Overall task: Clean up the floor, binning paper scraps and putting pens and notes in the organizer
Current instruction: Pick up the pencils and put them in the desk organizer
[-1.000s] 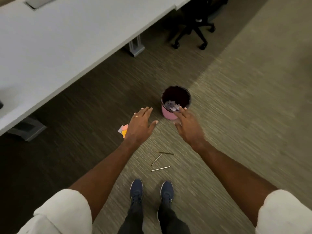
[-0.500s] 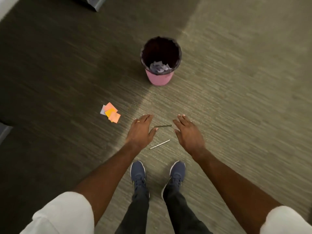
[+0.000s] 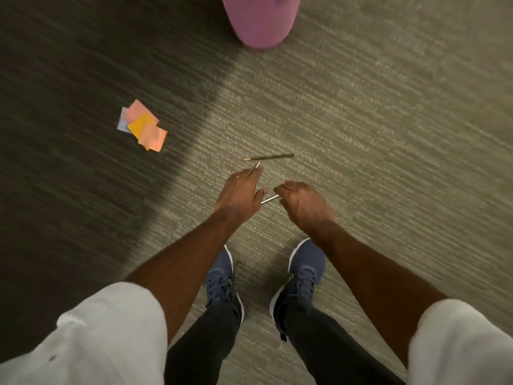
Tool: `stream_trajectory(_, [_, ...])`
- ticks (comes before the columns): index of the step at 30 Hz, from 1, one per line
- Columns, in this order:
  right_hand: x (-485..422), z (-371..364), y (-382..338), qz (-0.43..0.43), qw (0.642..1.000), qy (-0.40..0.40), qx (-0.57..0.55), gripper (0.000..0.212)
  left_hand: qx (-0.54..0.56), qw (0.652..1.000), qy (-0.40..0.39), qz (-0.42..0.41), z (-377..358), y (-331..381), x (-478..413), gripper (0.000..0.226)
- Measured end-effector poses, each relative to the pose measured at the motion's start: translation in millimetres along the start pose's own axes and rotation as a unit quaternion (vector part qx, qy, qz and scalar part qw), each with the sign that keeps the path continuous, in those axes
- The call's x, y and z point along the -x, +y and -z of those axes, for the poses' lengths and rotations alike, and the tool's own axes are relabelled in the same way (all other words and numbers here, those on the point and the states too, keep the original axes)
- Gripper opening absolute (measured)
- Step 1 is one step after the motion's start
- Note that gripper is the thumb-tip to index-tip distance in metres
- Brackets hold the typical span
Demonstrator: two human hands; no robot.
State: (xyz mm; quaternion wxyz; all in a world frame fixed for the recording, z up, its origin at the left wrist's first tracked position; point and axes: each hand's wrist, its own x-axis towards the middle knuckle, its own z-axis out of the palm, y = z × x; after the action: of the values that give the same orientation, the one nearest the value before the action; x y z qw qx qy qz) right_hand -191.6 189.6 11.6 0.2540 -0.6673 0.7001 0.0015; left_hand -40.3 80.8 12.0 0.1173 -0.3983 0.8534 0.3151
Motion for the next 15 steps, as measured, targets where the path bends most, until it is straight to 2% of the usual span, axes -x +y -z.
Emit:
stream_trajectory(4, [-28, -67, 16, 0.023, 1.000, -0.008, 0.009, 0.021, 0.015, 1.000, -0.002, 0.022, -58, -29, -33, 0.050])
stream_trajectory(9, [-50, -132, 38, 0.034, 0.999, -0.017, 0.027, 0.031, 0.047, 0.994, 0.015, 0.093, -115, -67, -62, 0.043])
stream_trajectory(12, [-58, -152, 48, 0.035, 0.999, -0.012, 0.025, 0.038, 0.096, 0.988, 0.056, 0.105, -129, -79, -73, 0.049])
stream_trajectory(15, [-62, -159, 52, 0.060, 0.998, -0.015, 0.034, 0.029, 0.142, 0.979, 0.097, 0.106, -129, -86, -81, 0.035])
